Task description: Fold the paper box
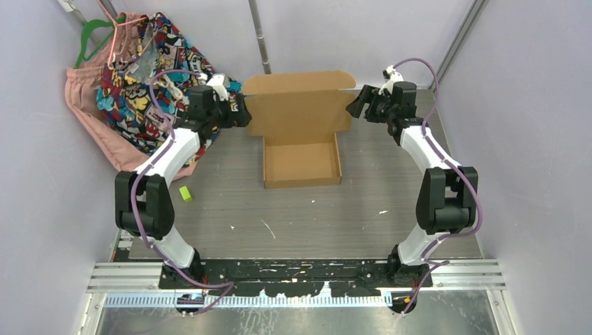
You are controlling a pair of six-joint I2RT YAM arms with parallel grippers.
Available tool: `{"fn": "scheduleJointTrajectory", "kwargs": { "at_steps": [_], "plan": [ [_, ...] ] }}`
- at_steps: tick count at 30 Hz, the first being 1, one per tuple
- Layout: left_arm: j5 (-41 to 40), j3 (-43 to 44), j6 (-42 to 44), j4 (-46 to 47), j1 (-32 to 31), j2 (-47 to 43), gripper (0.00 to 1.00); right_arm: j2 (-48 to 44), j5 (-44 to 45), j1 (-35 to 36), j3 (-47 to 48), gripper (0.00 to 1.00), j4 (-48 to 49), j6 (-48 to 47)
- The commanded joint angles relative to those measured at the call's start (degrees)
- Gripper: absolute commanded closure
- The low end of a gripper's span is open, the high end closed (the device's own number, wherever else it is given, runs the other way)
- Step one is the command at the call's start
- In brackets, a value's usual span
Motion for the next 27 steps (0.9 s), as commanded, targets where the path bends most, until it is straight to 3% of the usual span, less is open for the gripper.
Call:
{"fn": "scheduleJointTrajectory", "kwargs": {
  "at_steps": [1, 10, 27],
  "plan": [
    [8.1, 0.8, 1.1, 9.4, 2.1, 0.0, 0.02, -0.1, -2.8, 0.0, 2.3, 0.18, 7.9, -4.4],
    [10.3, 4.4, 1.8, 8.6, 2.4, 2.9, 0.03, 1.9, -7.3, 0.0, 4.9, 0.2, 10.4, -4.4],
    [12.6, 7.1, 2.6, 8.6, 3.0, 4.1, 0.06, 3.8, -10.0, 0.0, 8.8, 0.28, 6.6, -6.7]
  ]
}}
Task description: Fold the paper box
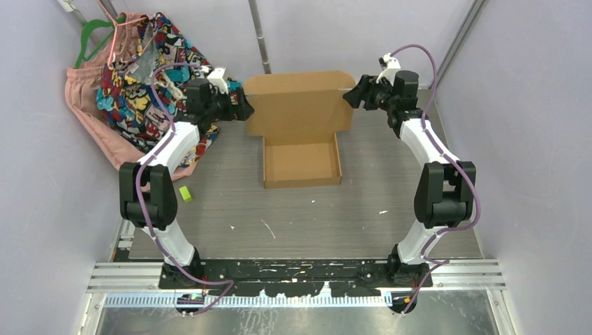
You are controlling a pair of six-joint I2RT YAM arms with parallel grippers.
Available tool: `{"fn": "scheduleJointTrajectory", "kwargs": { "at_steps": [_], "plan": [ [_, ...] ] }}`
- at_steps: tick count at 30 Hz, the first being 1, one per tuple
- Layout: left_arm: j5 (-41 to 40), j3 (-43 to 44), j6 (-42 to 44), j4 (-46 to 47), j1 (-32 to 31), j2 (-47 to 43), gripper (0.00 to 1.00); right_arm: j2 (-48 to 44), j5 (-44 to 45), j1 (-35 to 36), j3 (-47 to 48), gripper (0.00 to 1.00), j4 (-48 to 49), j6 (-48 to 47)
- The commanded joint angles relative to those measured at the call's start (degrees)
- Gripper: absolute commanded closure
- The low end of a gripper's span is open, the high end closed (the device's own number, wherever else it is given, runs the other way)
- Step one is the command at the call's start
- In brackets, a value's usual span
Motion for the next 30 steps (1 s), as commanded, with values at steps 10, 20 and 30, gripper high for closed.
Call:
{"fn": "scheduleJointTrajectory", "kwargs": {
  "at_steps": [10, 20, 30],
  "plan": [
    [2.6, 2.6, 0.1, 2.8, 0.5, -1.7, 0.2, 0.9, -3.0, 0.2, 3.5, 0.38, 0.4, -1.3],
    [2.9, 4.8, 0.9, 1.9, 0.5, -0.3, 0.26, 3.2, -4.2, 0.7, 7.3, 0.43, 0.4, -1.4],
    [4.1, 5.6, 0.8, 1.6, 0.5, 0.3, 0.34, 3.7, -4.5, 1.4, 8.5, 0.5, -2.0, -2.5]
  ]
}}
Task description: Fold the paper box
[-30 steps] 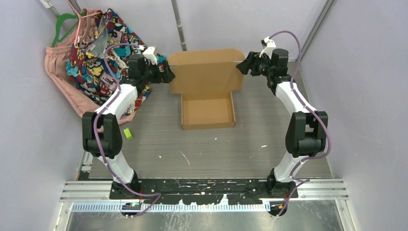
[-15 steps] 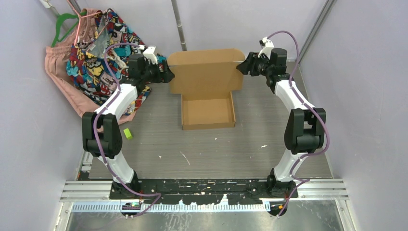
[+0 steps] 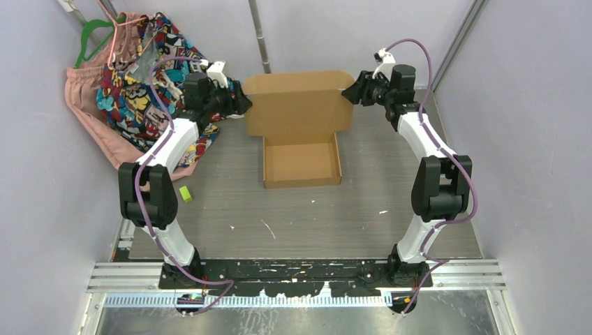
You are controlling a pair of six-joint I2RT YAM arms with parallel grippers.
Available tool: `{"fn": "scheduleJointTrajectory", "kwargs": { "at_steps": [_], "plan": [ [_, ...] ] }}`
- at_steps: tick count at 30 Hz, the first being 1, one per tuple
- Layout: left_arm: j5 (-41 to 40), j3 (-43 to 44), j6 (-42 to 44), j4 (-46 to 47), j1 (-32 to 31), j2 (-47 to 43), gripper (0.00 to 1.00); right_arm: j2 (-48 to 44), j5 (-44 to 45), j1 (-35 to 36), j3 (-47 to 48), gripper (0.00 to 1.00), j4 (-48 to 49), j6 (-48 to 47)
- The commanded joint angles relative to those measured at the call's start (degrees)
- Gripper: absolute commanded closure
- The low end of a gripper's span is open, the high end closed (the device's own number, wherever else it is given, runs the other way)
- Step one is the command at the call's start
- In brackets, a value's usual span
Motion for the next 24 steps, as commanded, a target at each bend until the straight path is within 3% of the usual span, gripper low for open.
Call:
{"fn": "scheduleJointTrajectory", "kwargs": {
  "at_steps": [1, 8, 17, 22, 24],
  "plan": [
    [1.9, 2.1, 0.4, 1.8, 0.5, 0.0, 0.35, 0.0, -1.0, 0.6, 2.9, 0.5, 0.0, -1.7],
    [2.0, 1.5, 0.1, 2.2, 0.6, -0.3, 0.39, -0.1, -0.2, 1.2, 3.3, 0.52, -1.5, -3.3],
    [1.1, 1.3, -0.2, 1.5, 0.5, -0.6, 0.52, -0.2, 2.2, 2.4, 4.3, 0.56, -6.0, -5.5],
    [0.9, 0.5, -0.3, 1.6, 0.4, -1.0, 0.54, -0.6, 3.3, 3.0, 3.9, 0.55, -6.4, -5.8],
    [0.9, 0.5, -0.2, 1.4, 0.4, -1.0, 0.54, -0.5, 3.2, 3.1, 4.0, 0.6, -6.9, -5.9]
  ]
}}
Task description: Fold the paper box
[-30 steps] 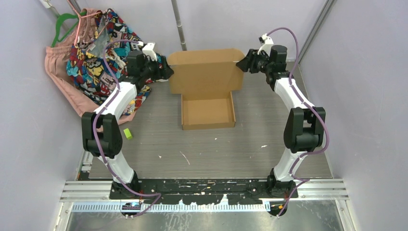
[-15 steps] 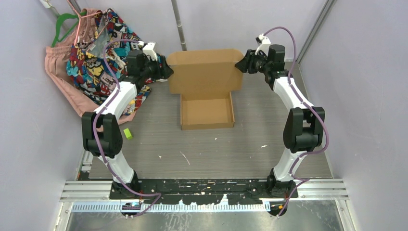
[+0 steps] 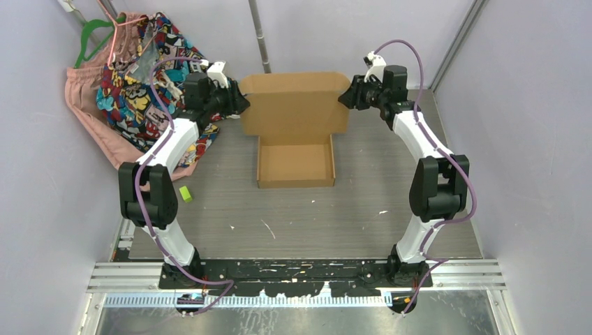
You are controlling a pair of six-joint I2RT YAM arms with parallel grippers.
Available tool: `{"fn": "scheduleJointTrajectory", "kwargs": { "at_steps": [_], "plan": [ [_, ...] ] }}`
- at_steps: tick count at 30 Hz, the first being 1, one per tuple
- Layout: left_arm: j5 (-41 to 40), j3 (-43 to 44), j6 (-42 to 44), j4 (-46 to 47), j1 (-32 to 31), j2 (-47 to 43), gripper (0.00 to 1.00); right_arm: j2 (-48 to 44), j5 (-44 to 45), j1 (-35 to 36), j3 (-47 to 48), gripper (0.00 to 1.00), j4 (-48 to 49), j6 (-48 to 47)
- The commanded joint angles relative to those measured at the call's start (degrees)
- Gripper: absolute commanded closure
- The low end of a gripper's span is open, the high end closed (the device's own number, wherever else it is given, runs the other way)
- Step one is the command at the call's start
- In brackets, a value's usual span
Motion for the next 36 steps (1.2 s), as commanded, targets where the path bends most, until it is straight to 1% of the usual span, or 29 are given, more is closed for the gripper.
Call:
{"fn": "scheduleJointTrajectory", "kwargs": {
  "at_steps": [1, 2, 4, 5, 6, 7, 8, 9, 12, 15, 18, 20, 22, 24, 25, 27, 28, 30, 32, 34, 35, 36],
  "plan": [
    [0.1, 0.7, 0.1, 1.1, 0.4, -1.2, 0.52, -0.8, 1.4, 0.5, 2.4, 0.57, 0.4, -1.3],
    [0.0, 0.8, 0.1, 0.8, 0.4, -1.2, 0.49, -0.9, 1.8, 0.5, 2.4, 0.5, 0.2, -1.2],
    [-1.3, 1.1, -0.2, 0.1, 0.4, -1.5, 0.33, -1.4, 3.9, 0.6, 2.5, 0.28, -0.7, -0.3],
    [-2.1, 1.2, -0.4, -0.2, 0.4, -1.9, 0.27, -2.1, 4.9, 0.6, 2.5, 0.22, -1.3, 0.3],
    [-2.6, 1.4, -0.5, -0.7, 0.4, -2.8, 0.23, -3.2, 7.8, 0.5, 2.3, 0.19, -2.0, 1.1],
    [-3.4, 1.7, -0.6, -1.4, 0.3, -3.6, 0.16, -4.8, 10.7, 0.6, 1.5, 0.1, -2.3, 1.9],
    [-4.2, 2.1, -1.0, -2.1, 0.4, -4.7, 0.02, -6.7, 13.4, 0.6, 0.7, 0.04, -2.9, 2.9],
    [-5.0, 2.3, -1.3, -2.5, 0.4, -6.0, 0.01, -8.8, 16.6, 0.6, -0.1, 0.01, -3.9, 3.6],
    [-7.4, 3.6, -3.6, -5.9, 0.4, -9.4, 0.0, -15.1, 25.4, 0.9, -2.7, 0.0, -8.9, 6.4],
    [-6.4, 4.1, -7.1, -11.6, 0.4, -12.3, 0.0, -18.9, 32.0, 1.7, -3.4, 0.0, -18.2, 9.7],
    [-5.6, -0.9, -11.3, -14.0, 0.4, -16.9, 0.0, -20.7, 35.2, 2.4, -5.2, 0.0, -26.2, 12.9],
    [-2.8, -5.2, -13.9, -13.5, 0.2, -19.7, 0.0, -21.8, 37.1, 3.8, -7.1, 0.0, -30.7, 13.5],
    [-1.9, -9.2, -17.0, -13.7, -0.1, -21.3, 0.0, -23.1, 41.8, 6.0, -10.2, 0.0, -33.8, 13.7],
    [-0.5, -13.4, -19.6, -12.2, -0.6, -22.2, 0.0, -23.5, 42.6, 6.7, -12.8, 0.0, -37.4, 17.3],
    [-1.4, -14.6, -20.3, -12.9, -1.0, -22.3, 0.0, -23.4, 42.4, 6.8, -14.3, 0.0, -39.1, 19.3],
    [-1.9, -17.4, -20.3, -12.5, -2.1, -22.7, 0.0, -23.1, 41.4, 6.9, -18.0, 0.0, -40.1, 22.0],
    [-3.0, -17.9, -20.0, -13.8, -2.2, -22.9, 0.0, -23.0, 41.2, 7.4, -19.6, 0.0, -39.7, 23.0],
    [-6.0, -19.4, -19.3, -14.5, -2.2, -23.9, 0.0, -23.1, 42.0, 10.0, -21.7, 0.0, -37.8, 23.3],
    [-7.7, -20.9, -19.2, -14.6, -2.2, -25.2, 0.0, -22.4, 44.0, 13.5, -21.5, 0.0, -36.3, 22.8],
    [-8.1, -22.6, -20.1, -12.9, -2.2, -26.7, 0.0, -20.1, 43.8, 15.0, -19.0, 0.01, -35.9, 23.1],
    [-8.3, -23.1, -20.2, -12.5, -2.2, -27.1, 0.0, -18.7, 43.1, 15.4, -17.4, 0.03, -35.5, 23.4],
    [-8.9, -23.2, -20.1, -12.7, -2.2, -27.2, 0.0, -16.8, 42.8, 16.0, -15.2, 0.11, -35.2, 23.5]
  ]
}}
